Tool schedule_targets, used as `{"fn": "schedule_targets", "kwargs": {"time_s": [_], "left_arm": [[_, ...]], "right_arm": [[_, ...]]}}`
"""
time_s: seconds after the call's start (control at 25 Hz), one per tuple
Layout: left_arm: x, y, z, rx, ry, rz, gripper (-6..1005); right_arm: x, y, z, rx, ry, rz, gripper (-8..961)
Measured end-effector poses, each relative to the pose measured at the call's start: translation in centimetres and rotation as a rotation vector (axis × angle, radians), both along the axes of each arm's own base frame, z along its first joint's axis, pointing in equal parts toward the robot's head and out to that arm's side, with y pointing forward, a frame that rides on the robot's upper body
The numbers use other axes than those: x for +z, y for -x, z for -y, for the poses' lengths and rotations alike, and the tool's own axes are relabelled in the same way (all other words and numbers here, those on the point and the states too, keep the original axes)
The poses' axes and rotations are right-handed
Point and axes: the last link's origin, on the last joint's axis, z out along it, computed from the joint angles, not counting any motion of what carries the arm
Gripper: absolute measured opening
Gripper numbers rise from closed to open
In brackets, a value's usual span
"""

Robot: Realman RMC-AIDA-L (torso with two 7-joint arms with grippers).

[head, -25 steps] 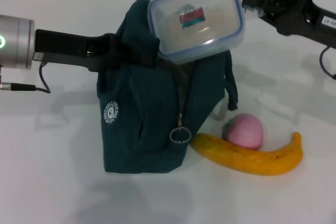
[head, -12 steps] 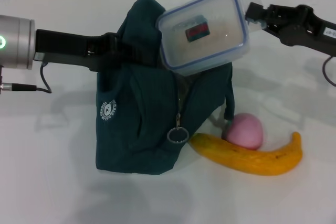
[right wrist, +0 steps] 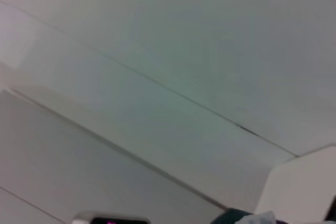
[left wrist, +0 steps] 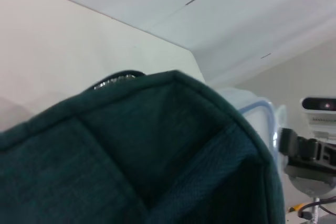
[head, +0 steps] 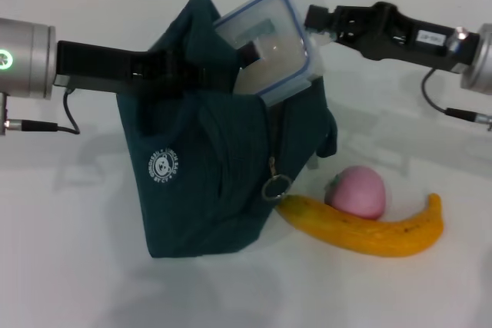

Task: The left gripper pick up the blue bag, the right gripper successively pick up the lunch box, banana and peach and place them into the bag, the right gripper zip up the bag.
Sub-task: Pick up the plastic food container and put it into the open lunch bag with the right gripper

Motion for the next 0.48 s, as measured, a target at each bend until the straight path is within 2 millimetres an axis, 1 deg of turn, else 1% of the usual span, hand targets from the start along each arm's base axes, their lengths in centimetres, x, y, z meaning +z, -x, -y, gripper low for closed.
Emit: {"fn": "schedule_targets", "kwargs": {"time_s": [0.2, 0.36, 0.48], "left_arm": [[-0.25, -0.2, 0.04, -0.014, -0.001, 0.005, 33], [-0.22, -0.13, 0.13, -0.012, -0.003, 0.013, 33], [-0.27, -0.02, 0.21, -0.007, -0.001, 0.017, 34]], "right_arm": [[-0.32, 0.54, -0.41, 0.004, 0.0, 0.014, 106], [-0.17, 0.52, -0.78, -0.013, -0.016, 0.011, 107], [0.03, 0.41, -1.0, -0.029, -0.029, 0.004, 163]]}}
